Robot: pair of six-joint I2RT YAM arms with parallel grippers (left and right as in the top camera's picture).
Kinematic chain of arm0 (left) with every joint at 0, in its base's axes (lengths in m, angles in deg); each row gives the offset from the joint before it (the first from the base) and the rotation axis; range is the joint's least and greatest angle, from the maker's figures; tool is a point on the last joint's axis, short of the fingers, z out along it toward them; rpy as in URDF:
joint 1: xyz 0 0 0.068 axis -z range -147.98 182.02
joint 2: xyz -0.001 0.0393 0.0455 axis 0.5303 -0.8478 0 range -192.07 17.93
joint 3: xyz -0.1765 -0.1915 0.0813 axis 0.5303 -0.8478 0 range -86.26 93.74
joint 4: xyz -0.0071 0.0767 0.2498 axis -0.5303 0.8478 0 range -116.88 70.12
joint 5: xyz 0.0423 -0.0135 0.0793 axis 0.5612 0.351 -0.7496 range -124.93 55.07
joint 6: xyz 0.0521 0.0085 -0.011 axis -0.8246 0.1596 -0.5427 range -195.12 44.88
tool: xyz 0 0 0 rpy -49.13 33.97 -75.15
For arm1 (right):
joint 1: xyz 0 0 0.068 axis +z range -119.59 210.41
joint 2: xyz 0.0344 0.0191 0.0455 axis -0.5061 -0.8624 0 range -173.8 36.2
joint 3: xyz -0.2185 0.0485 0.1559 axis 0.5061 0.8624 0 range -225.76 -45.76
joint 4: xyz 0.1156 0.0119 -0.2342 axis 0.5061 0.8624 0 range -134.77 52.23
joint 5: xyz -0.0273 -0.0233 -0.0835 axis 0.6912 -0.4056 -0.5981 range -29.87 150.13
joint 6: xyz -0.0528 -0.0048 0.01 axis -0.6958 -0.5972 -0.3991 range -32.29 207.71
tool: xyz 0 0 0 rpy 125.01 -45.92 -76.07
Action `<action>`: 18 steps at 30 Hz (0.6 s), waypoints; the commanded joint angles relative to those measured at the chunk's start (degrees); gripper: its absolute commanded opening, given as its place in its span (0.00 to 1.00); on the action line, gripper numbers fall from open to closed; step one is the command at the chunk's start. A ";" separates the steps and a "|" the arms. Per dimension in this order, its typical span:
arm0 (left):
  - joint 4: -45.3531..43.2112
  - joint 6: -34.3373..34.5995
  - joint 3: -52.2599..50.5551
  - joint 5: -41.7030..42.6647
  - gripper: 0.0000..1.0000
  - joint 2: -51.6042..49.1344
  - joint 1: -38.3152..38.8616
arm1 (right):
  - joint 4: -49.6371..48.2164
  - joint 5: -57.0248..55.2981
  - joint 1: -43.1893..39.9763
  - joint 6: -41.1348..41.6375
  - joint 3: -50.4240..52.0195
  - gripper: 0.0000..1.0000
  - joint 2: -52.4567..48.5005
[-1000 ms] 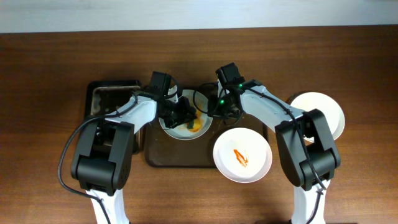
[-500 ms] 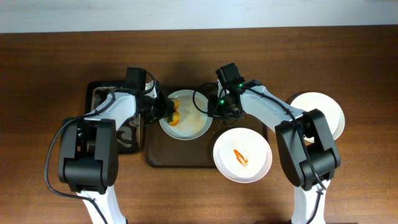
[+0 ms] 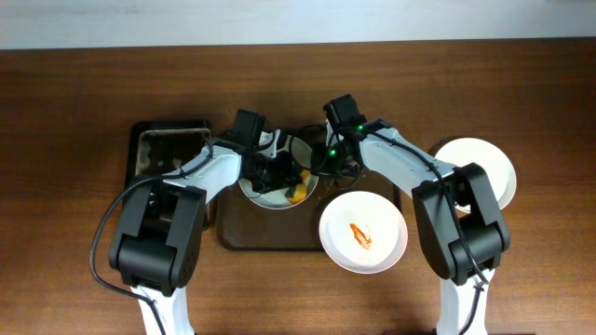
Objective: Clean dirty plates on tray and stack at the side
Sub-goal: 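Scrub the held left plate with the sponge in the left gripper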
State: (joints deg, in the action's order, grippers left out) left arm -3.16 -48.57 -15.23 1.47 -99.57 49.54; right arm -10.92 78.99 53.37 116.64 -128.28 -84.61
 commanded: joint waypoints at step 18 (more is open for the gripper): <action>8.79 -8.94 -0.57 -27.52 0.00 4.85 -10.93 | 0.44 -0.98 -0.11 0.52 -1.03 0.04 0.20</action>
State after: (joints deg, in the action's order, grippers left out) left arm 3.79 -52.62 -14.36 -14.59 -96.68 39.14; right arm -10.77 79.03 53.37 117.07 -128.32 -84.61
